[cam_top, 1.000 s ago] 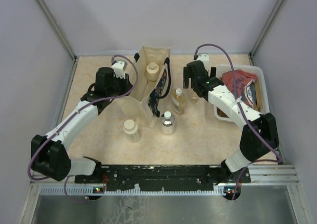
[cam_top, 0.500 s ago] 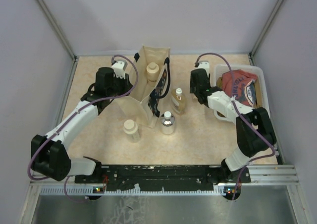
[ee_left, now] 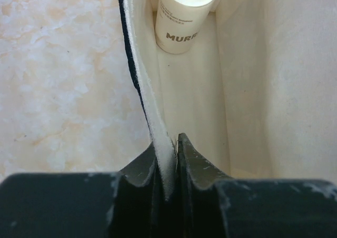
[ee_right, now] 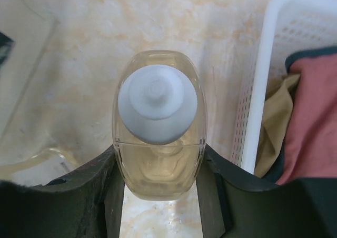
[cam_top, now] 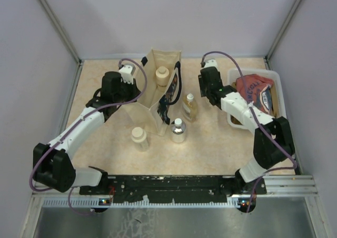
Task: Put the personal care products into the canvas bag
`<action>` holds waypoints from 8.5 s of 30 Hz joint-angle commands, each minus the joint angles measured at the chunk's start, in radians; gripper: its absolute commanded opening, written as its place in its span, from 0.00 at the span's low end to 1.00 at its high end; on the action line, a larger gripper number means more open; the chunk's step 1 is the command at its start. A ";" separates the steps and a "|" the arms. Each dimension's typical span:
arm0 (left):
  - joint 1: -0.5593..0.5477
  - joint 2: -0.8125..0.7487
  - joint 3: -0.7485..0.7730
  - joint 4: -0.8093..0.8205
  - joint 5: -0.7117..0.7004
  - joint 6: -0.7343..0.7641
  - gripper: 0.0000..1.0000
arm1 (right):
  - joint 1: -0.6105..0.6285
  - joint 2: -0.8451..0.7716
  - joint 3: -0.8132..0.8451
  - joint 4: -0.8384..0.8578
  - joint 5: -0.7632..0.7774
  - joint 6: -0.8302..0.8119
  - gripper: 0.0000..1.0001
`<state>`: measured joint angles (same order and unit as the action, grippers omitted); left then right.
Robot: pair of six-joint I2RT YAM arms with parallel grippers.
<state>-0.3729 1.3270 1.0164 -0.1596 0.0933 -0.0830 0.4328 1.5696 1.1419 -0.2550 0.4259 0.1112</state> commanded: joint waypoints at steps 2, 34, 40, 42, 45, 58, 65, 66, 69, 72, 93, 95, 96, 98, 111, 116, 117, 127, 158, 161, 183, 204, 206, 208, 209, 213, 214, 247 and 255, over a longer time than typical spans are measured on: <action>0.001 0.017 0.008 -0.031 0.017 -0.014 0.00 | 0.089 -0.181 0.260 0.108 -0.049 -0.105 0.00; 0.000 -0.013 0.009 -0.012 0.061 -0.019 0.00 | 0.297 0.123 0.374 0.412 -0.369 -0.148 0.00; 0.001 -0.023 0.013 -0.015 0.066 -0.014 0.00 | 0.297 0.225 0.358 0.443 -0.372 -0.146 0.00; 0.001 -0.024 0.011 -0.017 0.063 -0.012 0.00 | 0.297 0.255 0.367 0.458 -0.373 -0.144 0.00; 0.001 -0.027 0.011 -0.022 0.055 -0.006 0.00 | 0.297 0.291 0.378 0.480 -0.374 -0.145 0.00; 0.001 -0.012 0.019 -0.023 0.053 -0.004 0.00 | 0.258 0.426 0.460 0.444 -0.312 -0.156 0.09; 0.001 -0.006 0.021 -0.023 0.052 -0.003 0.00 | 0.251 0.401 0.421 0.400 -0.287 -0.168 0.55; 0.001 -0.005 0.021 -0.023 0.052 -0.003 0.00 | 0.251 0.395 0.417 0.389 -0.284 -0.168 0.65; 0.000 -0.004 0.018 -0.025 0.054 -0.006 0.00 | 0.251 0.352 0.395 0.361 -0.286 -0.165 0.88; 0.001 -0.006 0.016 -0.025 0.051 -0.008 0.00 | 0.251 0.291 0.356 0.351 -0.314 -0.157 0.96; 0.000 -0.001 0.011 -0.027 0.042 -0.016 0.00 | 0.267 -0.228 0.133 -0.033 0.127 0.005 0.99; 0.000 -0.003 0.011 -0.028 0.043 -0.015 0.00 | 0.267 -0.224 0.093 -0.055 0.092 0.029 0.99; 0.000 -0.004 0.010 -0.028 0.043 -0.016 0.00 | 0.267 -0.220 0.072 -0.056 0.073 0.036 0.99; 0.001 -0.007 0.008 -0.031 0.042 -0.015 0.00 | 0.267 -0.212 0.033 -0.049 0.037 0.045 0.99; 0.001 -0.025 0.022 -0.053 0.027 -0.014 0.00 | 0.249 -0.179 -0.171 0.119 -0.129 -0.052 0.99; 0.001 -0.031 0.035 -0.060 0.017 -0.012 0.00 | 0.219 -0.145 -0.236 0.268 -0.188 -0.090 0.99; 0.001 -0.029 0.037 -0.061 0.016 -0.012 0.00 | 0.211 -0.131 -0.240 0.291 -0.200 -0.093 0.99; 0.001 -0.022 0.040 -0.067 0.014 -0.010 0.00 | 0.195 -0.101 -0.300 0.461 -0.273 -0.107 0.11; 0.001 -0.012 0.020 -0.035 0.066 -0.023 0.00 | 0.195 -0.211 0.379 0.370 -0.543 -0.192 0.00; 0.001 -0.012 0.021 -0.033 0.074 -0.027 0.00 | 0.195 -0.139 0.387 0.437 -0.623 -0.150 0.00; -0.001 -0.017 0.044 -0.038 0.085 -0.017 0.00 | 0.274 0.012 0.243 0.531 -0.743 -0.040 0.00; -0.001 -0.069 0.068 -0.088 0.068 -0.004 0.00 | 0.282 0.307 0.417 0.426 -0.574 -0.175 0.00; -0.001 -0.077 0.070 -0.093 0.065 -0.003 0.00 | 0.282 0.320 0.429 0.416 -0.544 -0.198 0.00; 0.000 -0.085 0.069 -0.095 0.066 -0.002 0.00 | 0.281 0.333 0.441 0.401 -0.511 -0.222 0.00; -0.001 -0.087 0.069 -0.096 0.066 -0.003 0.00 | 0.282 0.339 0.447 0.391 -0.491 -0.234 0.00; -0.001 -0.089 0.067 -0.098 0.063 -0.004 0.00 | 0.282 0.355 0.451 0.375 -0.433 -0.279 0.00; -0.001 -0.088 0.067 -0.098 0.063 -0.003 0.00 | 0.282 0.362 0.453 0.369 -0.429 -0.284 0.05; 0.000 0.000 0.054 -0.038 0.045 -0.017 0.00 | 0.350 -0.484 -0.226 0.119 -0.337 -0.009 0.99; 0.000 -0.024 0.052 -0.052 0.025 -0.017 0.00 | 0.428 -0.464 -0.288 0.038 -0.284 -0.016 0.99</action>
<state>-0.3733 1.3151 1.0466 -0.2317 0.1360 -0.1013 0.8223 1.1015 0.8173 -0.1951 0.1081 0.0978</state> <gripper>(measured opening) 0.181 0.992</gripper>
